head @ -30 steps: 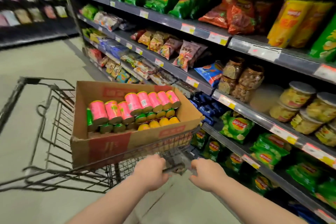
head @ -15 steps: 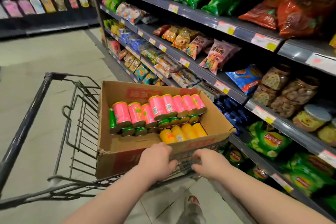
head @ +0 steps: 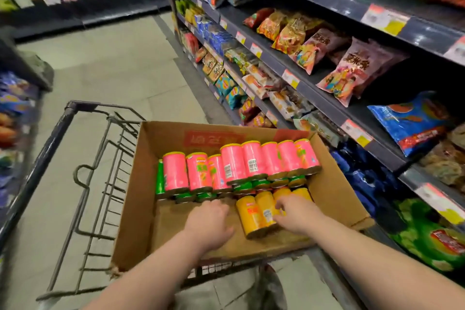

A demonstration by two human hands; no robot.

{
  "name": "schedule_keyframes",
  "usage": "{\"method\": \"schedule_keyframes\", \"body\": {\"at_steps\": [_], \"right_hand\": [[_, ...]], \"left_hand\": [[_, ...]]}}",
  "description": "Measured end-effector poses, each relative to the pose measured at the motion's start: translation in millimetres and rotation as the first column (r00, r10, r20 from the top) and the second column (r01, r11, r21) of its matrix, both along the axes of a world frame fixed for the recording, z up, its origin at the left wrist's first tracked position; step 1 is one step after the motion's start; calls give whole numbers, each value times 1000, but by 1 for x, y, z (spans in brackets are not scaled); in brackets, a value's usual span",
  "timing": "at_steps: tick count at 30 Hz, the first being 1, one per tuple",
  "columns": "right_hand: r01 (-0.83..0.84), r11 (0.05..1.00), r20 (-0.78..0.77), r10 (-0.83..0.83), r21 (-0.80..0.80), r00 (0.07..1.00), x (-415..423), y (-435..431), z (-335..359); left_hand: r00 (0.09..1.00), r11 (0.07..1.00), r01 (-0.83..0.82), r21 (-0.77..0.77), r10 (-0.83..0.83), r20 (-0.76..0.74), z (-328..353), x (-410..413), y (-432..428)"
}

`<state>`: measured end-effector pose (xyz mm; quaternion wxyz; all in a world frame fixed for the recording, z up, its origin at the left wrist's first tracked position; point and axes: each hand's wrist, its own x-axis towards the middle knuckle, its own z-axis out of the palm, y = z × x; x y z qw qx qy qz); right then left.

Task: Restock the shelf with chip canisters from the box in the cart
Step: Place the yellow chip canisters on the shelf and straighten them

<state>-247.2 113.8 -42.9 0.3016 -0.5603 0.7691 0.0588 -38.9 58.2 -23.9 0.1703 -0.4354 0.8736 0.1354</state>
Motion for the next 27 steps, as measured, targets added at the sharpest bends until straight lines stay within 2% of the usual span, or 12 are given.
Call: {"method": "schedule_keyframes", "body": {"at_steps": [10,17,23,27], "right_hand": [[-41,969,82,22,243,996,-46,-55,-87],[-57,945,161,5,322,987,-48,-79,-137],[25,921,191,-107,389,976,-43,-87,-164],[99,920,182,-179,378,967,-39,-87,-177]], "left_hand": [[972,960,-119,253,61,227,-73,-38,-41],[950,902,-218,373,109,293,-110,-63,-54],[899,766,-433,474,334,282,-141,-70,-62],[790,600,-599,530,551,270,-156,-71,-62]]}}
